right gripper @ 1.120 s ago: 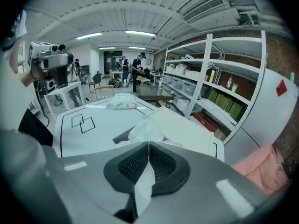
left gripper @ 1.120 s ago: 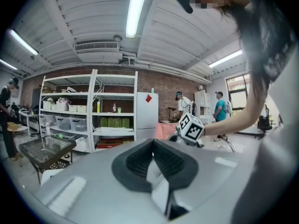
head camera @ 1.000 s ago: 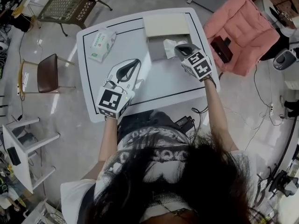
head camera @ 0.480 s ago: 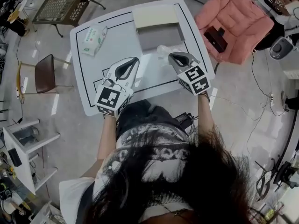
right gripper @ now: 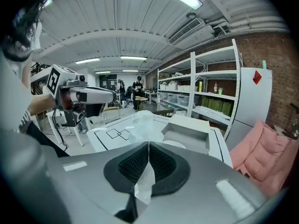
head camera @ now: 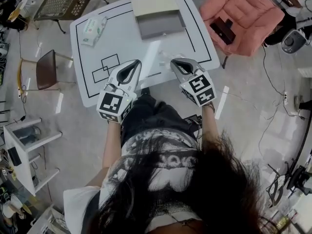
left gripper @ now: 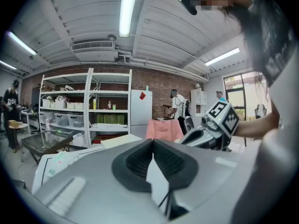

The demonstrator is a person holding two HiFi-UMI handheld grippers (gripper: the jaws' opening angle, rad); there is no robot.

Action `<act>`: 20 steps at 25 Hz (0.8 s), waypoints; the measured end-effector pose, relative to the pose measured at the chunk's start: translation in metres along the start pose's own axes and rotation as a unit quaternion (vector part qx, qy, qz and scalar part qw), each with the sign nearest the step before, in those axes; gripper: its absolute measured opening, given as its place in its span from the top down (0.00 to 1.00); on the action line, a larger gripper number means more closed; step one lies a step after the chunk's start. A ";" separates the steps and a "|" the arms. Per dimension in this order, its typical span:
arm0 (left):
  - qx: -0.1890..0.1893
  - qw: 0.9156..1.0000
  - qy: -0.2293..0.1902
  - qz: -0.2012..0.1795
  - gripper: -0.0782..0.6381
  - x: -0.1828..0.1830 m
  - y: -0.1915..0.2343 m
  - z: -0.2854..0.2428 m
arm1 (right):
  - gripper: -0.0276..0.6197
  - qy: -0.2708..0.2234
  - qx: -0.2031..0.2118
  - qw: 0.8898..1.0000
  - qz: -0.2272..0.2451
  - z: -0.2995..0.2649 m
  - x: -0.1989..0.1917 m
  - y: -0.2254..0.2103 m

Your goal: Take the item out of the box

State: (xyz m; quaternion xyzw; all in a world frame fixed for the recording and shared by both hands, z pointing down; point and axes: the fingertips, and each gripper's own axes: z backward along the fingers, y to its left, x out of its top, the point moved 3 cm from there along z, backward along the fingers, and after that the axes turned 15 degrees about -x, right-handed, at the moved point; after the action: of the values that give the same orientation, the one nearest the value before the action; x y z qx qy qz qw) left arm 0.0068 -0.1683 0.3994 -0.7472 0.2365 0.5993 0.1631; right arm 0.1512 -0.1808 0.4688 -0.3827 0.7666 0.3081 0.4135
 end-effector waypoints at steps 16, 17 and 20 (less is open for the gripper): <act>0.037 0.999 0.006 -0.001 0.89 -0.013 -0.048 0.054 | 0.94 -0.035 0.006 0.999 -0.010 0.043 -0.005 0.045; 0.038 0.999 0.005 -0.002 0.89 -0.012 -0.048 0.058 | 0.94 -0.037 0.005 0.999 -0.011 0.045 -0.003 0.048; 0.037 0.999 0.002 -0.002 0.89 -0.012 -0.048 0.071 | 0.94 -0.040 0.003 0.999 -0.017 0.048 0.002 0.060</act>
State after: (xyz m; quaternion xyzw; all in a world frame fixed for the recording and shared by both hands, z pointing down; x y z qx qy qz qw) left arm -0.0273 -0.0887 0.3934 -0.7423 0.2570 0.5884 0.1916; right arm 0.1190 -0.1129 0.4535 -0.3818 0.7437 0.3135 0.4504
